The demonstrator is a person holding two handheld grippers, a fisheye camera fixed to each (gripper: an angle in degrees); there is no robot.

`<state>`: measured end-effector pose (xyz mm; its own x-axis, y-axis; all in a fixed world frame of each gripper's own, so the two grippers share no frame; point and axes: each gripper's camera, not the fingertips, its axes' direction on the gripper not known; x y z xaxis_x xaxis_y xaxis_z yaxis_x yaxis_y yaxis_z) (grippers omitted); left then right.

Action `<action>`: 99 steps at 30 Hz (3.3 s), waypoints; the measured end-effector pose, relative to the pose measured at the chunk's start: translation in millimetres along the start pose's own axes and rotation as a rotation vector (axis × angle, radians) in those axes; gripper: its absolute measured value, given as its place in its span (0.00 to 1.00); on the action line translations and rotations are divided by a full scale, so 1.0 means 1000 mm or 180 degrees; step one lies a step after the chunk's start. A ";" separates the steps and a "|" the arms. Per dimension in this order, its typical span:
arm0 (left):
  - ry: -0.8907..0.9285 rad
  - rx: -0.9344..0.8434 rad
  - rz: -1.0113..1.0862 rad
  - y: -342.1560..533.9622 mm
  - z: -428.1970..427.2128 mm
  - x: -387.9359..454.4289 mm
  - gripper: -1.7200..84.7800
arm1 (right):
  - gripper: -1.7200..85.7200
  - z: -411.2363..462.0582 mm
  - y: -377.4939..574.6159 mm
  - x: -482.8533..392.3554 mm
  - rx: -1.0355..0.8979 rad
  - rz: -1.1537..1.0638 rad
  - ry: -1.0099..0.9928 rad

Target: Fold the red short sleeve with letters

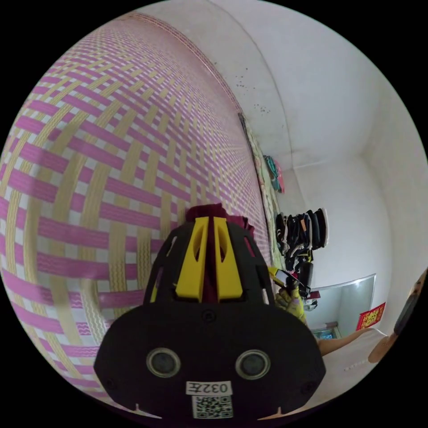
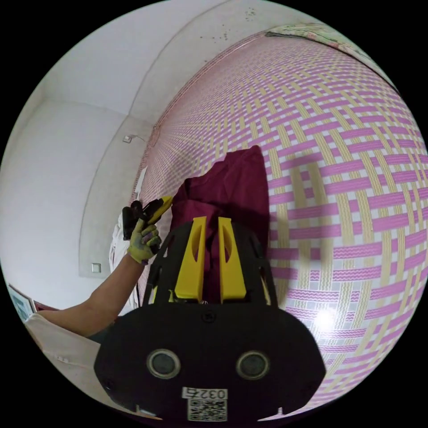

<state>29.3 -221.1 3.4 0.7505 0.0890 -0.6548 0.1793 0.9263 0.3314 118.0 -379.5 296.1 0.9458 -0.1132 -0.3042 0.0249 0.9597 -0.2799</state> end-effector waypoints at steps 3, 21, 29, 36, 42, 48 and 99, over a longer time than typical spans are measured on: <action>-0.0024 -0.0085 0.0099 -0.017 -0.001 0.009 0.01 | 0.12 -0.002 0.000 0.001 0.0049 0.0025 -0.0045; -0.0203 -0.0528 0.0132 -0.036 0.012 0.035 0.01 | 0.02 0.037 0.038 -0.065 -0.0882 -0.0800 0.0126; 0.0096 -0.0353 0.0301 -0.037 -0.011 0.055 0.01 | 0.05 0.057 0.044 -0.034 -0.1845 -0.0269 -0.0344; -0.0139 -0.0358 0.0280 -0.024 -0.032 0.059 0.01 | 0.08 0.028 -0.028 -0.093 -0.0704 -0.1074 -0.0031; -0.0096 -0.0400 0.0386 -0.015 -0.027 0.083 0.01 | 0.09 0.120 -0.111 -0.139 -0.0977 -0.1471 0.0104; -0.0349 -0.0506 0.0598 0.004 -0.030 0.105 0.01 | 0.10 0.195 -0.122 -0.172 -0.1638 -0.1839 0.0432; 0.0117 -0.1690 0.0951 0.432 -0.097 0.245 0.01 | 0.01 -0.104 0.467 -0.050 -0.1375 -0.0359 0.0118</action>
<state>228.5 236.7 -79.6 0.6955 0.3768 -0.6118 -0.3842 0.9145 0.1265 48.5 47.8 86.4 0.9326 -0.2276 -0.2801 -0.0176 0.7463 -0.6653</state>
